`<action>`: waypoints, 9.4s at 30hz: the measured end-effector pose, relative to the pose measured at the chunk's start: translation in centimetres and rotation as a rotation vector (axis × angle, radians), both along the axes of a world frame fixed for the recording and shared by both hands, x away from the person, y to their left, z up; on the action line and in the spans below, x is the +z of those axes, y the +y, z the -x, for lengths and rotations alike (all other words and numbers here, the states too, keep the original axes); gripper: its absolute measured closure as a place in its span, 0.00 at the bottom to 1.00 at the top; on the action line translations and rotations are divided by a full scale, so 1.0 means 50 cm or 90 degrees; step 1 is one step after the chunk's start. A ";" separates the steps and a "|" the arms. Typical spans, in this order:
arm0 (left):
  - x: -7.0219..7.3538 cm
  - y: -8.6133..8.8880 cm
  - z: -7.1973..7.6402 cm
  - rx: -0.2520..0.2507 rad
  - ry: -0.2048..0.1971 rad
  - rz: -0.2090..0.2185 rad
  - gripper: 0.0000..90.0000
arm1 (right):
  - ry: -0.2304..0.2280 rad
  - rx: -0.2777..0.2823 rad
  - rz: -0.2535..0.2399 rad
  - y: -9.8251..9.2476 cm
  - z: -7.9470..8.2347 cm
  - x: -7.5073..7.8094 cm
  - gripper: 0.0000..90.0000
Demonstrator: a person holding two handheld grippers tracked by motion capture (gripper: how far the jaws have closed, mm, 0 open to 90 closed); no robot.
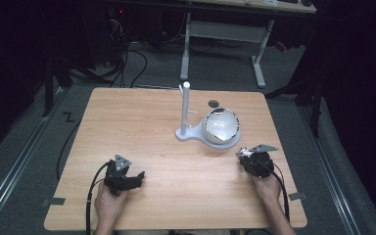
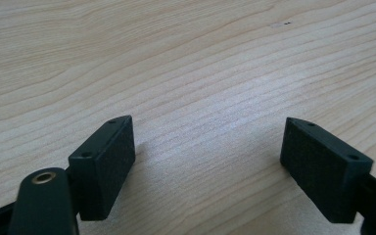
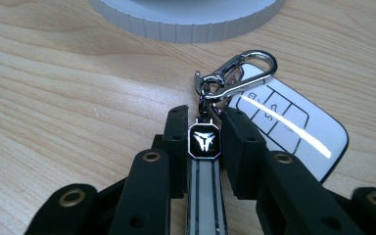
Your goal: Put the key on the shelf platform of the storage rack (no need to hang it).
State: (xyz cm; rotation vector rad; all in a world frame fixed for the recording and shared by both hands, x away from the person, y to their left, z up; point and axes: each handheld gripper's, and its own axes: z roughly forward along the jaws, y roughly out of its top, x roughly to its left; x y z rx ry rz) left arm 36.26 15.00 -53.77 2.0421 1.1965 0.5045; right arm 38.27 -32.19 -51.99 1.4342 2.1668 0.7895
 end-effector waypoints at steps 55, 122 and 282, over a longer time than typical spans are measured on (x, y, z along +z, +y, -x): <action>0.000 0.000 0.000 0.000 0.000 0.000 0.23 | -0.109 0.023 -0.146 -0.074 0.057 0.174 0.83; 0.000 0.000 0.000 -0.001 0.000 -0.001 0.23 | -0.108 0.078 -0.102 0.044 -0.135 0.271 0.83; 0.000 0.000 0.000 -0.002 0.000 -0.002 0.23 | -0.108 0.024 -0.116 -0.024 0.027 0.198 0.60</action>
